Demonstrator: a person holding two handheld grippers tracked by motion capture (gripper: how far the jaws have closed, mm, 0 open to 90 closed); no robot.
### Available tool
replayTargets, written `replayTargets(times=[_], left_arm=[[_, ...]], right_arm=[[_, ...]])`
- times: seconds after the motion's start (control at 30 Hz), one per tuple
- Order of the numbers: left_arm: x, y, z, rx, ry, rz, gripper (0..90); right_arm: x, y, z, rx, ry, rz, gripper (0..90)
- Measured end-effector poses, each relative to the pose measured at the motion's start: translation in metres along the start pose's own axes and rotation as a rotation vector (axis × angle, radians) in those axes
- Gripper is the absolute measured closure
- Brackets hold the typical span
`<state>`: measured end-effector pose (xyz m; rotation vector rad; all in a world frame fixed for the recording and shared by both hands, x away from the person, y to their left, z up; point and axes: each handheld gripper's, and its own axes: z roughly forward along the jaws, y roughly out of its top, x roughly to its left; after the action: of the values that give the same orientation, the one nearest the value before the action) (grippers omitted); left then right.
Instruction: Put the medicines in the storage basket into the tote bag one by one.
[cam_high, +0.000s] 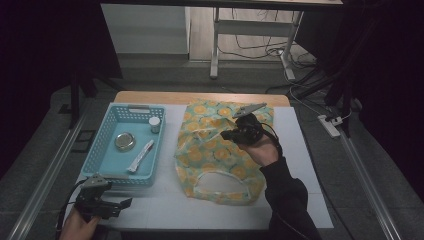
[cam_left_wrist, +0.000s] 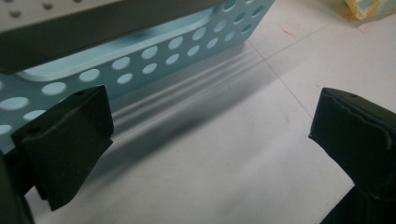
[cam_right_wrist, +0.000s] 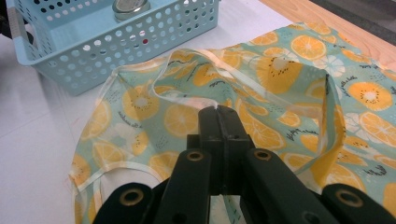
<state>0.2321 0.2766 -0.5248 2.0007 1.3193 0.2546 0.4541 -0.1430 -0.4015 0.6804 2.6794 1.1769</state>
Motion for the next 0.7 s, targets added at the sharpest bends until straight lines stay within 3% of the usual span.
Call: replayTargets(times=[0.27, 0.7], left_arm=[[0.000, 0.000, -0.002, -0.015, 0.000, -0.003, 0.0], [-0.002, 0.005, -0.011, -0.026, -0.038, 0.007, 0.0]], right_arm=[[-0.001, -0.001, 0.001, 0.002, -0.006, 0.008, 90.0], [-0.004, -0.004, 0.004, 0.005, -0.009, 0.009, 90.0]])
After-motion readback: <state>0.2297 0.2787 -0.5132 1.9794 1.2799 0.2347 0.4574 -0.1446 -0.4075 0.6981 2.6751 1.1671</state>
